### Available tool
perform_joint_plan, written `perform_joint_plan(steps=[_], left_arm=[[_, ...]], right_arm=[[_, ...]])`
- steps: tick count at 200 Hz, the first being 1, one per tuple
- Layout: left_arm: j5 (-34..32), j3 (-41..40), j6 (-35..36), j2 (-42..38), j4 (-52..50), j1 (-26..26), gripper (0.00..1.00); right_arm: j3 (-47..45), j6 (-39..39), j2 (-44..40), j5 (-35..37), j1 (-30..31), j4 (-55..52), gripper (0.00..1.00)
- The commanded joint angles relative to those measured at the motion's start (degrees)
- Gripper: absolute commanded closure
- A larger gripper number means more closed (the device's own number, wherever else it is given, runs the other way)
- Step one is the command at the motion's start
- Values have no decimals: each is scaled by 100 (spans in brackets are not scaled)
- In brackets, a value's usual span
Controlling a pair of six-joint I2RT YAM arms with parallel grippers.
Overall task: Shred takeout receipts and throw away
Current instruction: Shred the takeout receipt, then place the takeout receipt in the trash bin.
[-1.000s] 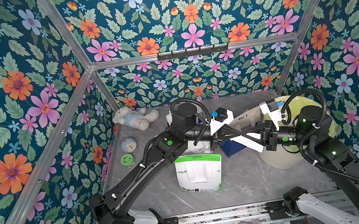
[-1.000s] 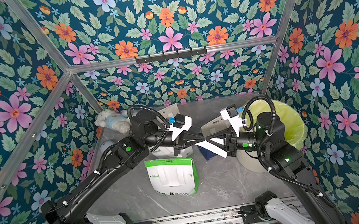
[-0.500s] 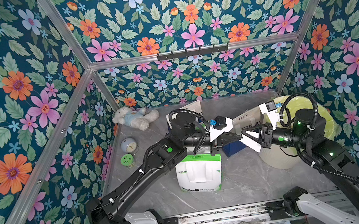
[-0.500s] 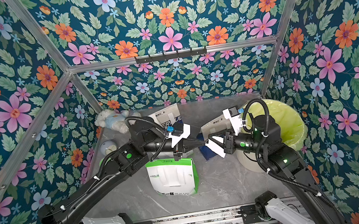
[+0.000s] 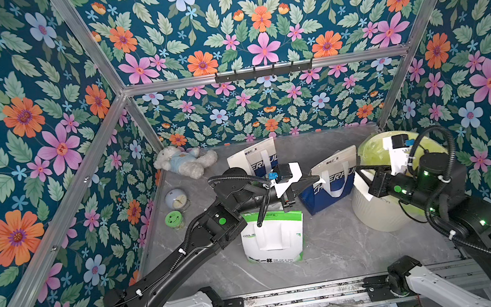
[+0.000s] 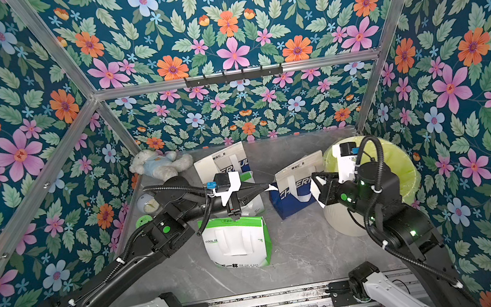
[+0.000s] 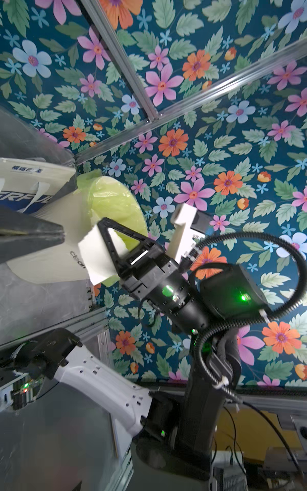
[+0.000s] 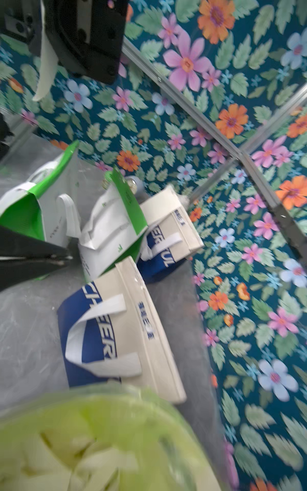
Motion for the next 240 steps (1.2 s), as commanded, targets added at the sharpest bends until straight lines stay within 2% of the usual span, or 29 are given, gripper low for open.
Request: perform_joint_plan(steps=[1,33,60,94,109,126,158,166,182,195,207,240], left_arm=[[-327,1,-205,65,375,6,100],[-355,-44,-412,245,534,6,100],[-285,2,-576,459,631,6,100],[-182,98,-806,656,675,-20,100],[-176,80,-839,670,683,-41,100],[-185,69,-849,669,634,-47,100],[-200,60,-857,652,453,-65,100],[-198,46,-848,651,414,-68,100],[-206,29,-848,661,381,-73,100],[-211,26,-848,695,383,-73,100],[-207,54,-873,730,381,-77,100],[-219,101,-909,801,358,-95,100]], right_arm=[[187,-167,-164,2013,10,-153,100],[6,-542,-505,3547,10,-50,100],[-438,-1115,-653,3952,10,459,100],[-693,-1378,-375,3837,-8,878,100],[-564,-1330,-101,3476,-66,888,100],[-414,-1254,244,3457,-140,724,100],[-475,-646,360,2834,-800,484,100],[-466,-473,378,2630,-995,337,90],[-406,-297,454,2207,-1207,31,64],[-353,-182,525,2050,-1221,-217,51],[-296,-117,561,1862,-1229,-405,42],[-128,-26,582,1311,-1246,-754,33]])
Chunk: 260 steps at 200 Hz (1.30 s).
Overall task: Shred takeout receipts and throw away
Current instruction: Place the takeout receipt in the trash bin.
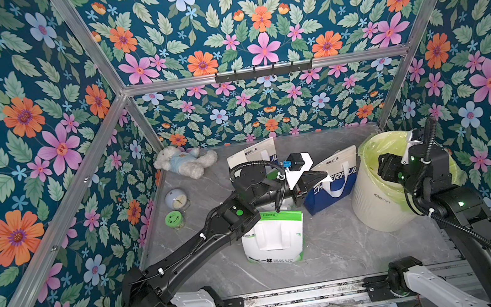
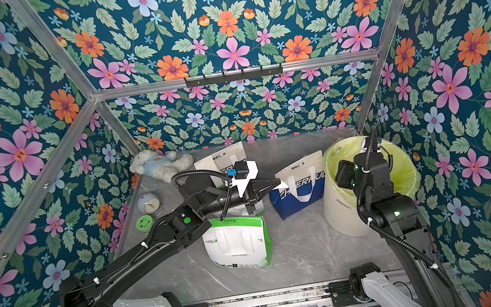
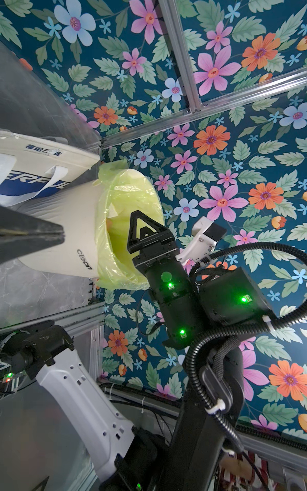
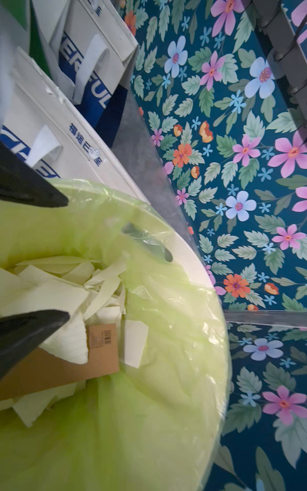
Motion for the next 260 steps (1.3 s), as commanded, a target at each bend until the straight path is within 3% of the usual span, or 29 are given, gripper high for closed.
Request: perform_joint_plan(steps=[1,29,75,115,142,170,192,218,260], left_arm=[[4,46,-61,15,39,-16,100],[-14,44,-198,59,155,-22,100],[172,-138,-699,107,946,-24,100],[386,-126,-939,105,1098,-24,100],[467,-109,-896,80,952,-23,100],[467,-80,-775,49,745,-25,100],[511,-41,-802,78,787,-22,100],[547,-6,-841,120,852,-24,100],[622,122,-830,195,766,-25,100]], right_arm=[[120,222,-16,-593,-9,-352,33],[79,120,-219,-1819,-9,-12,31],[-520,108,-295,-5527,-9,1766,34],[-980,800,-302,-6948,-9,3306,35],[-1170,1160,-311,-7547,-9,4012,36],[-1252,1138,-376,-7706,-9,4067,37],[-1266,1278,-326,-7806,-9,4241,46],[-1247,1319,-278,-7774,-9,4287,58],[-1278,1133,-251,-7525,-9,4066,59]])
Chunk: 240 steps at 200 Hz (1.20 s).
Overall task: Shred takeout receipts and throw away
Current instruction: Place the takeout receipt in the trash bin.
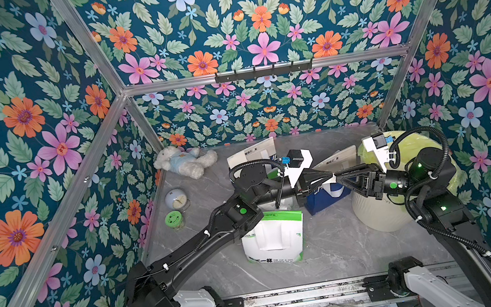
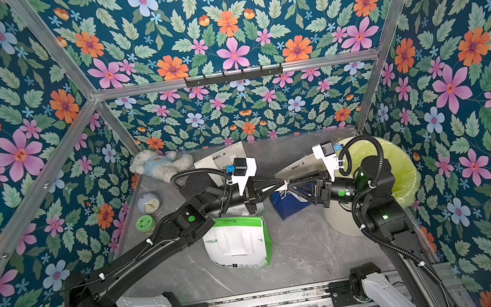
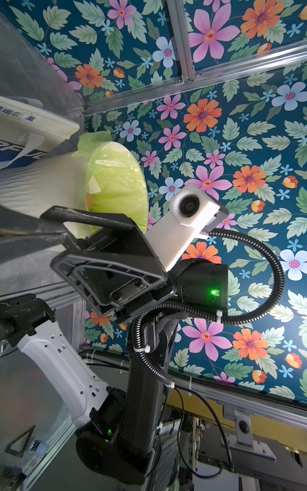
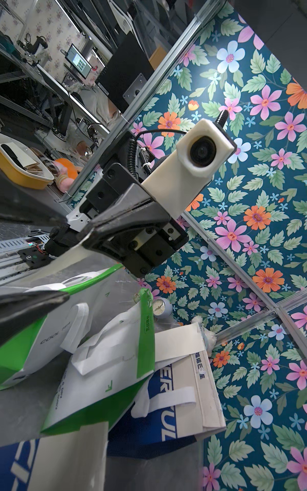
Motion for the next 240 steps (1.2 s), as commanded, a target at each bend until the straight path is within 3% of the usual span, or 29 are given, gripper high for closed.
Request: perform_joint_plan(steps=[1,46,92,153,158,166,172,180,186,188,218,240], left_arm=[[130,72,-18,33,55,0,100],[176,116,-34,105,55,1,100],[202,174,-49,187,52,1,100],[149,167,42,117,-36,1,100],[130,170,58,115,-61,1,94],[58,193,112,104,-138,4,77],[-61,238,154,99,-225,1,56],[-331,280,178,78,-394,1,37],[-555,317,238,35,-551,-1,6],[-627,322,268,24,-592,1,2],[-1533,284,783,-354,-993,3,1],[-2428,343,1123,-594,-1385,1,1]], right_arm=[[-20,-50,12,92,2,127,60],[-146,130,-21,318,10,395,71],[-307,503,-63,341,10,815,100],[-588,729,-425,411,15,737,100],[-575,723,-457,474,11,633,100],[-511,629,-514,621,15,358,100],[-467,526,-587,797,10,134,100],[-441,457,-741,1118,10,-128,100],[-441,426,-869,1337,11,-279,100],[-436,410,-925,1417,10,-343,100],[-3,-88,-1500,2956,10,-1868,100],[524,-228,-1797,4932,10,-2981,100]])
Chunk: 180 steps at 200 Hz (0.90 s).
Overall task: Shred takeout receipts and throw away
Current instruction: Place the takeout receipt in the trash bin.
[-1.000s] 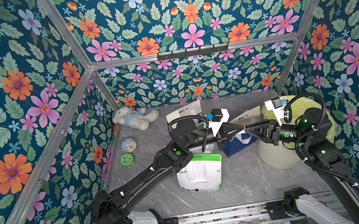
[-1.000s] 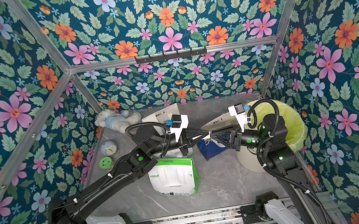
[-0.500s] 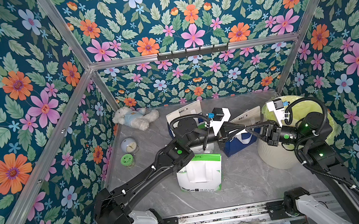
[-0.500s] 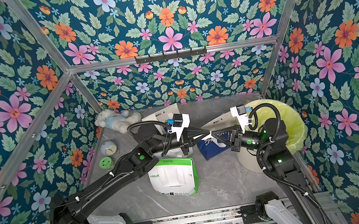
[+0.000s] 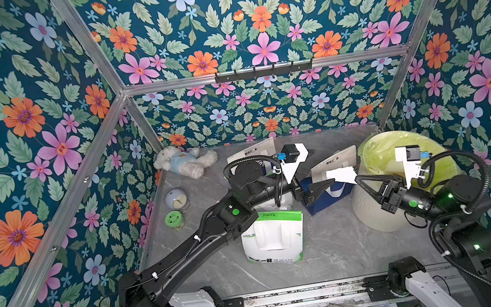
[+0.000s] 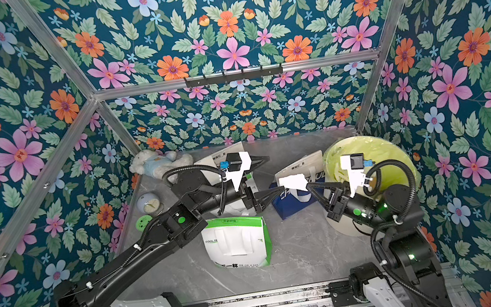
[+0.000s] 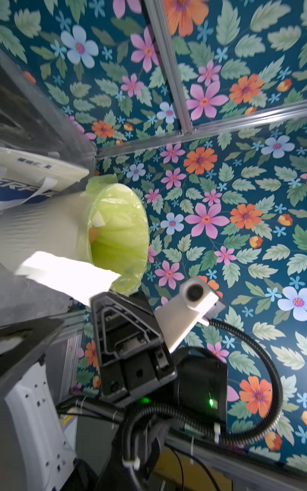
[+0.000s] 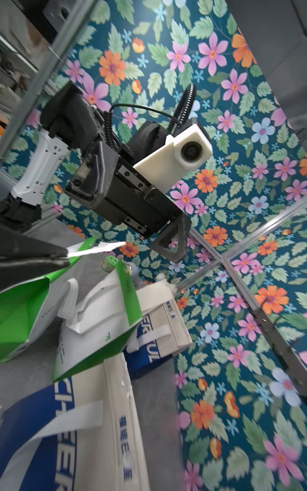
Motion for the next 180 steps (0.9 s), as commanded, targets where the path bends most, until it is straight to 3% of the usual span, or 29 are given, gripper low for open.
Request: perform_joint_plan(steps=[1,19,45,63,113,143,157,180], left_arm=[[-1247,68,551,-204,-467,3,1],[-2340,173,632,-311,-873,8,1],[-2938,46,809,-536,-1139,8,1],[-3078,-97,854,-685,-1131,4,1],[-3440,-106,1005,-775,-1380,2,1],[-3901,-3,957,-738,-1591,21,1],[-3849,49,977,-701,-1693,49,1],[-3732,204,1049,-628,-1948,69,1]], right_arm=[[409,-308,-261,2486,0,-1503,100],[678,-188,-480,3987,4,-2059,100],[1053,47,-392,5564,1,-3020,100],[1244,82,-89,5879,-1,-3499,100],[1426,269,810,5645,-1,-4065,100],[1725,1,1377,5087,1,-4262,48],[1842,-59,1573,4929,4,-4350,39],[1961,-185,1736,4666,-1,-4378,34]])
